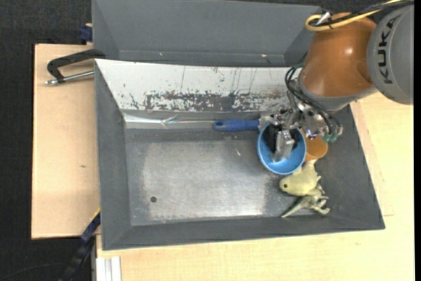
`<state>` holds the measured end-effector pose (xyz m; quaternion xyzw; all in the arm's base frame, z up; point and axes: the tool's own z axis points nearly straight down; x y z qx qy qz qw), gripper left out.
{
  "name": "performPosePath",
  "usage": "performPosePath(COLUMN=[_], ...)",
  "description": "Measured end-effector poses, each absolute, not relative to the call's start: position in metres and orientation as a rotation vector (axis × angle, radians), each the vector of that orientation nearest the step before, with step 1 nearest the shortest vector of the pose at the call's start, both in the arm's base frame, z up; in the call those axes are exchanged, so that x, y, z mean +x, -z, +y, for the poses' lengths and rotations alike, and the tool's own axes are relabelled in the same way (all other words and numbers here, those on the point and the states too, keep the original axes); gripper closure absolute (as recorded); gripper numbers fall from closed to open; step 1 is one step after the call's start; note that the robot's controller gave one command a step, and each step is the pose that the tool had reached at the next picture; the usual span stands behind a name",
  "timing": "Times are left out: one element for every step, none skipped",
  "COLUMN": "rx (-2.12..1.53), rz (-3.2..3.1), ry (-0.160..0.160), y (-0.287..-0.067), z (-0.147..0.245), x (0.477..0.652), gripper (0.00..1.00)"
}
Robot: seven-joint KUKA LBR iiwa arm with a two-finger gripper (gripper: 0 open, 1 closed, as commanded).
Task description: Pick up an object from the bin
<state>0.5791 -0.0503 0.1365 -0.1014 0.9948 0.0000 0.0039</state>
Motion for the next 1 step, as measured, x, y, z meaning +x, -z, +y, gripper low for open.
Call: performPosePath(rx=[-0.317], rz=[3.12], ry=[-0.001], y=[-0.1376], z=[-0.0498], x=[0.5803], gripper=[1.0])
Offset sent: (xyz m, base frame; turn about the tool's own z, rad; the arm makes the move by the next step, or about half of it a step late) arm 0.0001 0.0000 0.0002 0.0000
